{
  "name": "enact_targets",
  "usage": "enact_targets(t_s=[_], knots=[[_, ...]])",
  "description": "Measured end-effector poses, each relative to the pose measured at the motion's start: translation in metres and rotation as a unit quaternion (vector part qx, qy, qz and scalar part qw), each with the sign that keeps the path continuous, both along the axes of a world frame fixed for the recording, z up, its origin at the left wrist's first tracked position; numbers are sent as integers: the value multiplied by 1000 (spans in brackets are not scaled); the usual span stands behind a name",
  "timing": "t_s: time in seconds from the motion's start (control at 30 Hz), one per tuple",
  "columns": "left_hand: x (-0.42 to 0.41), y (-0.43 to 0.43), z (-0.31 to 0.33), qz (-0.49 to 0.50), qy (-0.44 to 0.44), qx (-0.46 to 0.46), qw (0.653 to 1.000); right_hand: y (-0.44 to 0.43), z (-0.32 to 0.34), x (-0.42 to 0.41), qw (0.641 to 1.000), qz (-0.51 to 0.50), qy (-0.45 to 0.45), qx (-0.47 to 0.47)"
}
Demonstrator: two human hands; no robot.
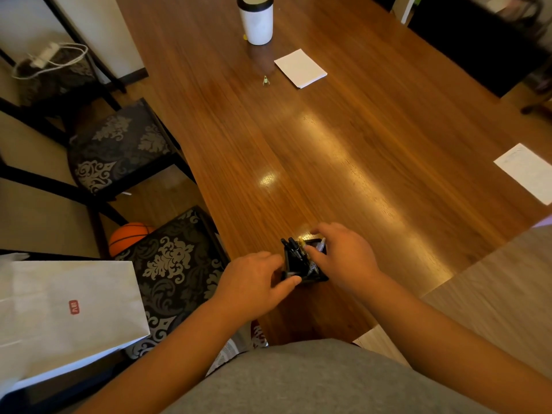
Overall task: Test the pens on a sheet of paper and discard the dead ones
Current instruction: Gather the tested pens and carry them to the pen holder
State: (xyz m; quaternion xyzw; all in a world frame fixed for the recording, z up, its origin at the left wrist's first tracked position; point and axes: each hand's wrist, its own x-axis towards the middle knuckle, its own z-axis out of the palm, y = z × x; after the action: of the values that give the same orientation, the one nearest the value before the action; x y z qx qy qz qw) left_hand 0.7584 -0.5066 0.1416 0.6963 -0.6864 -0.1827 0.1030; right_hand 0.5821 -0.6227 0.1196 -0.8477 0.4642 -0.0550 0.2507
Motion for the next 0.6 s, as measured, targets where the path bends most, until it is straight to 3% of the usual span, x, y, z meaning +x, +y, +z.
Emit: enact_targets(t_s=[0.3, 0.6], knots=[[0, 9, -3, 14, 9, 26, 1000, -2, 10, 10, 998, 44, 30, -31], [2, 16, -7, 34, 35, 16, 999, -6, 10, 4, 999, -32, 6, 0]])
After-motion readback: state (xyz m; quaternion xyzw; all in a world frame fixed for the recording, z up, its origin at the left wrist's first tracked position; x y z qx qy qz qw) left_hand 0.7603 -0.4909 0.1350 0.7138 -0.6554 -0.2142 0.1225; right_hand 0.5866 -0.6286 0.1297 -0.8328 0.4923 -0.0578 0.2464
